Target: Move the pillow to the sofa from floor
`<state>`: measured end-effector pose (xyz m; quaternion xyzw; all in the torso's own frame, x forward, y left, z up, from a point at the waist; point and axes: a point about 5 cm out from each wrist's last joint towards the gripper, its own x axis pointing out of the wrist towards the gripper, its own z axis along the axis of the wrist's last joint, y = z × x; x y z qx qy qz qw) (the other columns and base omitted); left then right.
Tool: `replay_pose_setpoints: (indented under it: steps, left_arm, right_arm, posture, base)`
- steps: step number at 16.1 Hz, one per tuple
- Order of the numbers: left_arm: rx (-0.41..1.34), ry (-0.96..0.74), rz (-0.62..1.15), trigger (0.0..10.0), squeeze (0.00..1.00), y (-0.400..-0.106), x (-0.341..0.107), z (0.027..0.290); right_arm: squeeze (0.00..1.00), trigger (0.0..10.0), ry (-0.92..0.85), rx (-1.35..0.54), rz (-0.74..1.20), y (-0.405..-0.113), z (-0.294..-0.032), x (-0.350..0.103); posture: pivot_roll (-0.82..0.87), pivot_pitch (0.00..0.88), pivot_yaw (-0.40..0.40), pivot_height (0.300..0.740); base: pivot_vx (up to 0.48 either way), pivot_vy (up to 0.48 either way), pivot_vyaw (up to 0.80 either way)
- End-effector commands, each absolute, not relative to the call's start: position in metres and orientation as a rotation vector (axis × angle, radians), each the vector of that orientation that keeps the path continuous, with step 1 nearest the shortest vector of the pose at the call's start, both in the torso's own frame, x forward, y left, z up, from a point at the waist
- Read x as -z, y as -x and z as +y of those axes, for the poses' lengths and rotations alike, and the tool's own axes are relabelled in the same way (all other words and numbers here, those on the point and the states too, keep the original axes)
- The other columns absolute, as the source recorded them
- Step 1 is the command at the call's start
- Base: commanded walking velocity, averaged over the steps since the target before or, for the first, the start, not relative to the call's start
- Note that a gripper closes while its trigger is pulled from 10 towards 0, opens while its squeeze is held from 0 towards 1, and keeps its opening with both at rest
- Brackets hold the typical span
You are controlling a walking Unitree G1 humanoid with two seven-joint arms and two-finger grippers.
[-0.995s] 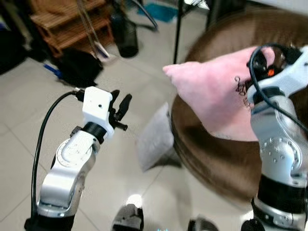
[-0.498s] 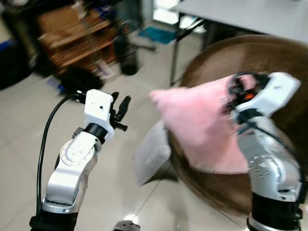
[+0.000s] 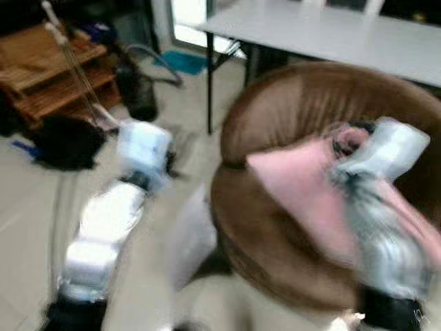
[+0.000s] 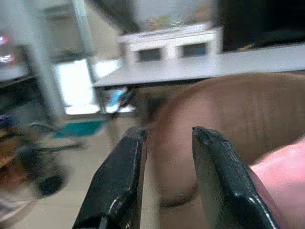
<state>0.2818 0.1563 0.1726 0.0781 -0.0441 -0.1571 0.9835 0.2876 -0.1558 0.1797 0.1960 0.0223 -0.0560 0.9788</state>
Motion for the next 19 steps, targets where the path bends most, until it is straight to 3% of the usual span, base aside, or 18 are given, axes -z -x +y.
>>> replay_pose_setpoints:
  steps: [1, 6, 12, 19]
  left_arm:
    - [0.378, -0.154, -0.126, 10.0, 0.0, -0.282, -0.18, 0.141]
    - [0.412, -0.16, -0.121, 10.0, 0.0, -0.282, -0.178, 0.137]
    - [0.435, -0.159, -0.112, 10.0, 0.0, -0.282, -0.175, 0.133]
    - [0.544, -0.25, -0.087, 10.0, 0.0, -0.274, -0.17, 0.133]
  right_arm:
    - [0.0, 10.0, -0.364, 0.163, -0.004, -0.284, -0.172, -0.188]
    - [0.0, 10.0, -0.366, 0.229, 0.038, -0.281, -0.182, -0.177]
    - [0.0, 10.0, -0.338, 0.228, 0.041, -0.279, -0.183, -0.179]
    - [0.0, 10.0, -0.285, 0.067, 0.035, -0.281, -0.17, -0.199]
  posture:
    - [0.06, 0.0, 0.03, 0.74]
    - [0.06, 0.0, 0.041, 0.74]
    - [0.05, 0.0, 0.041, 0.74]
    - [0.06, 0.034, 0.03, 0.74]
  base:
    - [0.304, 0.0, -0.43]
    - [0.306, 0.0, -0.08]
    - [0.294, 0.0, -0.8]
    - [0.036, 0.0, 0.0]
